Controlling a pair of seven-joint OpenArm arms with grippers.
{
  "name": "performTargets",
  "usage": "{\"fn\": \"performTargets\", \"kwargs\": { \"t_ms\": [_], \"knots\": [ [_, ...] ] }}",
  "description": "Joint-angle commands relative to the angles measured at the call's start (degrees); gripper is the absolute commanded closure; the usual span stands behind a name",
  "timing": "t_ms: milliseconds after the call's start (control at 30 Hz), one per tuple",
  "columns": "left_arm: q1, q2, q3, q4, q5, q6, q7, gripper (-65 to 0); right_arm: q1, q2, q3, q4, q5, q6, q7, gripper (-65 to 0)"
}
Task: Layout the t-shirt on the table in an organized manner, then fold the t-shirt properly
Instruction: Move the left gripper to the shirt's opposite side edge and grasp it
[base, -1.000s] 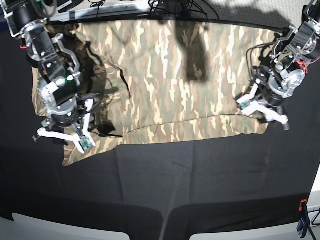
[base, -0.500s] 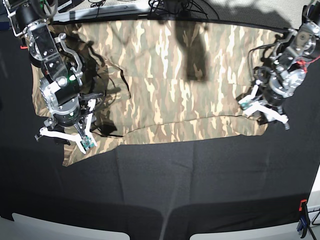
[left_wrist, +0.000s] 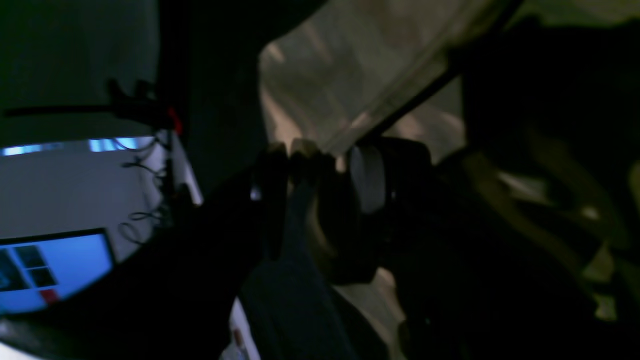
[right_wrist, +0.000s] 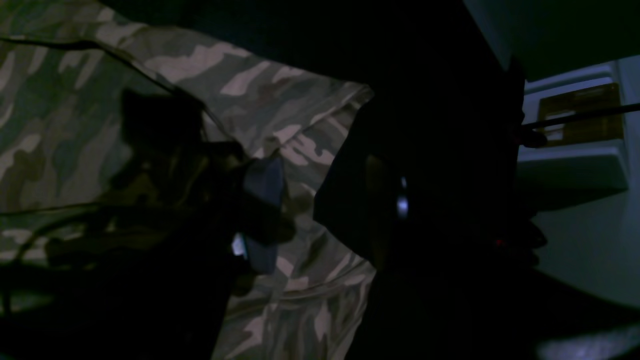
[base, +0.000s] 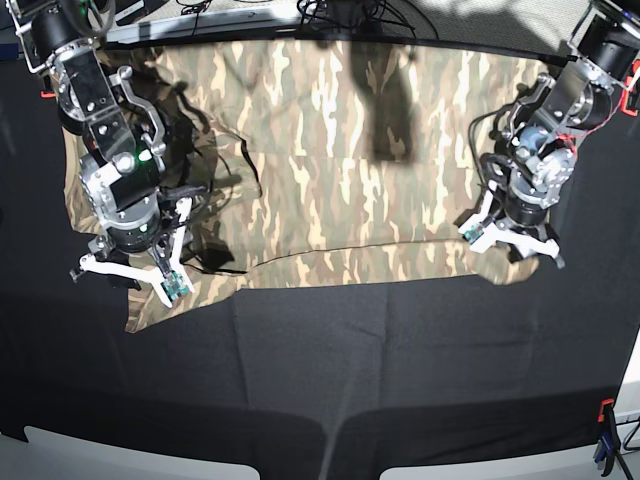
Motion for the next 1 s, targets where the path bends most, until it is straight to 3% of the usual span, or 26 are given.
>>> {"fn": "performTargets", "kwargs": {
  "t_ms": [0,600,767,867,967],
  "knots": [
    [-0.9,-0.8,-0.6,0.9,0.7,1.1,-0.9,-19.0,0.9,0.6,0.5,0.8,-1.1,-0.4,1.0,-26.9],
    [-0.9,-0.8,-0.6,0.9,-1.7,1.0,-14.9,-18.2,0.9,0.6,0.5,0.8,-1.0,-0.4,1.0,-26.9],
    [-0.9,-0.8,-0.6,0.8,-2.6,1.0,-14.7,-11.3,0.9,0.6,0.5,0.8,-1.0,-0.4,0.9,-26.9],
    [-0.9,-0.8,-0.6,0.8,-2.7,1.0,-14.7,0.0,0.9,0.6,0.5,0.8,-1.0,-0.4,0.9,-26.9],
    [-0.7,-0.7,-0.6,0.8,-2.6,1.0,-14.2,0.0,0.9,0.7,0.5,0.7,-1.0,-0.2,1.0,-26.9]
  ]
}}
